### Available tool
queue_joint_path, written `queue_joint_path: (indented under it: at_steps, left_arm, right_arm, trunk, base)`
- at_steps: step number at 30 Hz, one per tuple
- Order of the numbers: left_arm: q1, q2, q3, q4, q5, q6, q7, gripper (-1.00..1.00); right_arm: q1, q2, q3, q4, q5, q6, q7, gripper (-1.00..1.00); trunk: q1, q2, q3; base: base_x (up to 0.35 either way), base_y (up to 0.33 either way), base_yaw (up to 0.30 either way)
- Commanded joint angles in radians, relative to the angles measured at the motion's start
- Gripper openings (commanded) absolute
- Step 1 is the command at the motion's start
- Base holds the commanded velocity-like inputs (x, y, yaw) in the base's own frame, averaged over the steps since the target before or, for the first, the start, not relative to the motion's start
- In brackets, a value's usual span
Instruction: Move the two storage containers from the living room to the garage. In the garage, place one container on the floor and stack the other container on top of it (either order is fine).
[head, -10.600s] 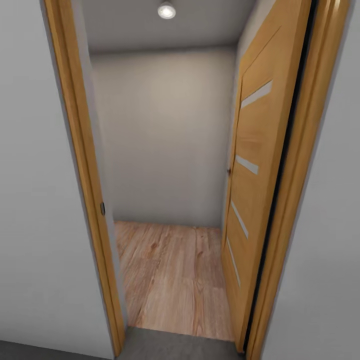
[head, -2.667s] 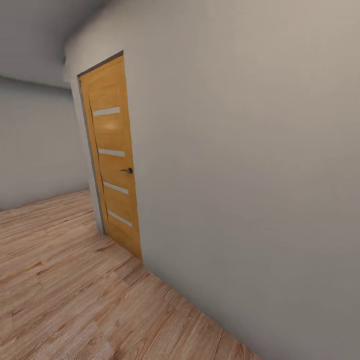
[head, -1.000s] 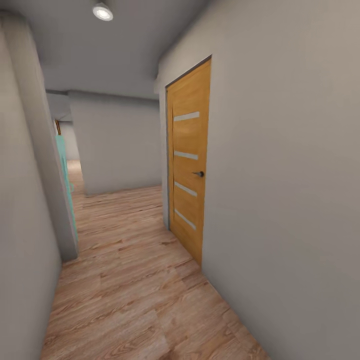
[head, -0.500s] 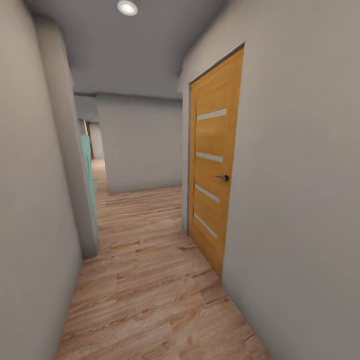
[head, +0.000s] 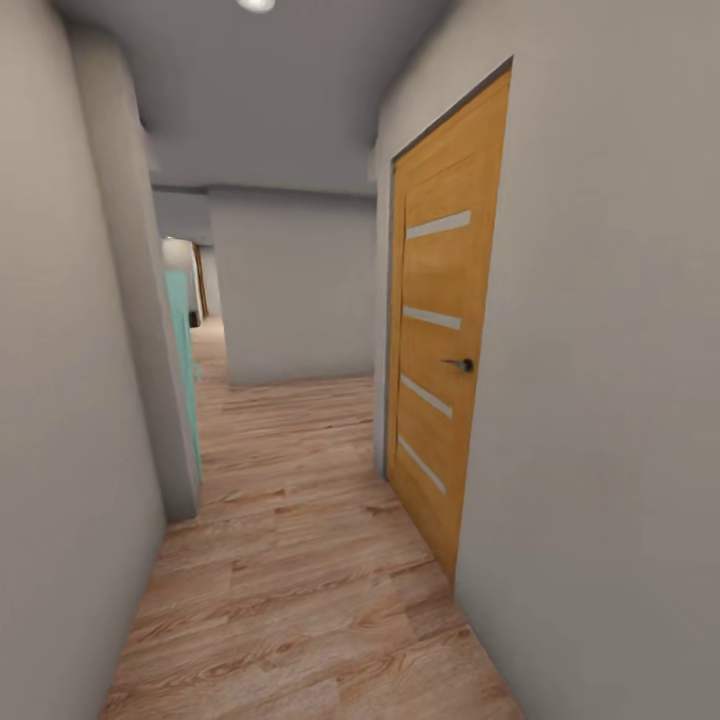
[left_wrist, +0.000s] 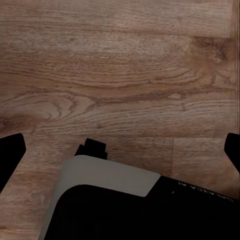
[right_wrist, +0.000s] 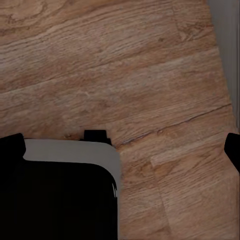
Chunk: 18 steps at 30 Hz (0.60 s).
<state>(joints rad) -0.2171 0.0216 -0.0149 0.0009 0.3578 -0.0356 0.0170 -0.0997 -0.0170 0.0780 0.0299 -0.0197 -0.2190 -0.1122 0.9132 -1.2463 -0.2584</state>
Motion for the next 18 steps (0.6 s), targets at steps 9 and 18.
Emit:
queue_joint_path:
  at_steps: [9,18]
  left_arm:
    - [-0.001,0.0,-0.002,0.001,0.004,-0.001,0.001,1.0]
    - [-0.001,0.001,-0.002,0.001,0.004,-0.003,0.002,1.0]
  right_arm:
    - [-0.001,0.004,0.008,0.003,-0.002,-0.004,-0.009,1.0]
    - [-0.001,0.003,0.009,0.004,-0.002,-0.005,-0.009,1.0]
  trunk:
    - [0.001,-0.001,-0.001]
    - [0.001,-0.001,0.003]
  base:
    - [0.297,-0.196,0.019]
    - [0.297,-0.18,0.223]
